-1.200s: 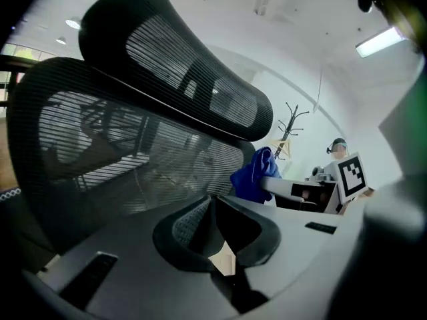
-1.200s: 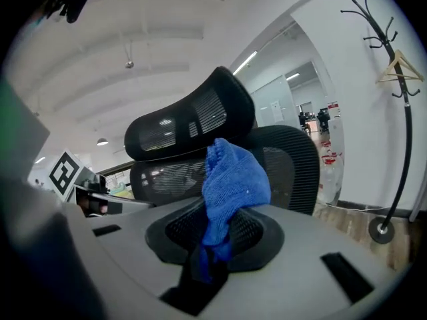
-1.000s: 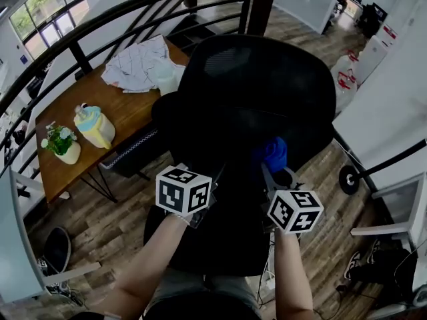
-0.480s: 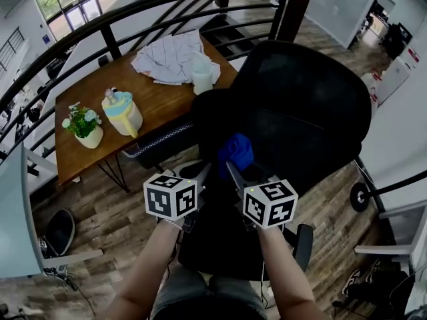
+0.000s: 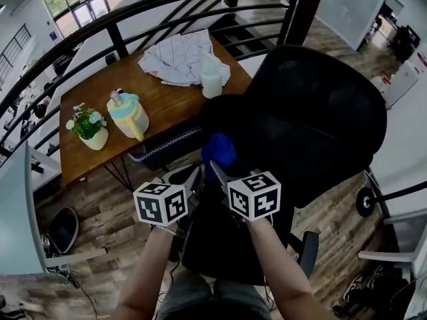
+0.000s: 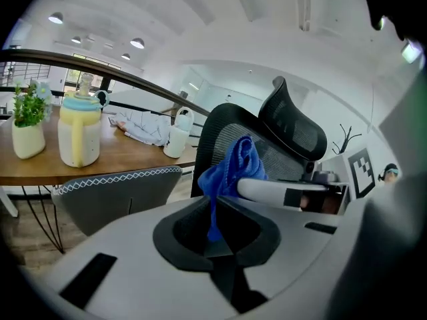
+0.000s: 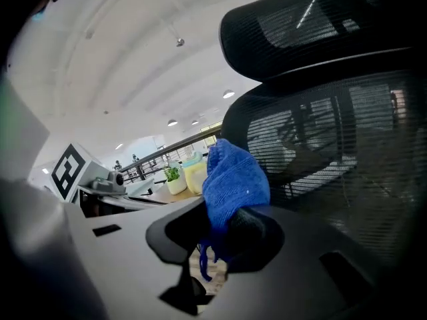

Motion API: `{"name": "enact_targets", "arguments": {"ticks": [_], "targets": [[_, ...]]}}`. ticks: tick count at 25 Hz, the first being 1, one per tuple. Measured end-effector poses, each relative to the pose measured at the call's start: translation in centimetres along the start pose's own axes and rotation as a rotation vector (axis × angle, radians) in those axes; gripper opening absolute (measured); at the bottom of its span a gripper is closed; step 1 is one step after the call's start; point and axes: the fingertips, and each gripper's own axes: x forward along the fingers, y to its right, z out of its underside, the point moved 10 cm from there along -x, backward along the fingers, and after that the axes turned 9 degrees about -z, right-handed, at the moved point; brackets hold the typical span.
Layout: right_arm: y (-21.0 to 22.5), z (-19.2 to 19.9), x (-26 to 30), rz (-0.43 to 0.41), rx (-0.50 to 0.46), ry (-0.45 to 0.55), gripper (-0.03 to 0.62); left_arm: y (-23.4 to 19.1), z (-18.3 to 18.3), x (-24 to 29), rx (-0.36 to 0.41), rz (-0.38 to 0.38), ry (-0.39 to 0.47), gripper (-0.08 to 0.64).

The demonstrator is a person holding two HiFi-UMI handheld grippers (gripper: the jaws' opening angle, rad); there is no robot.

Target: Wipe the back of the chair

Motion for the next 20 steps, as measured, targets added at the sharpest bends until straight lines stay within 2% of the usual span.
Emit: {"name": "enact_targets", "arguments": {"ticks": [5,20], "targets": [[2.4,0.8,0.2,0.018,0.067,-0.007,0.087,0.2,0.5,1.6,-0.008,0.01,-0.029,0.035],[6.5,2.5,-4.4,0.095,0.116,-0.006,0.087,4.3,1.4,5.9,0.035,0.081,-0.101,0.035]]}}
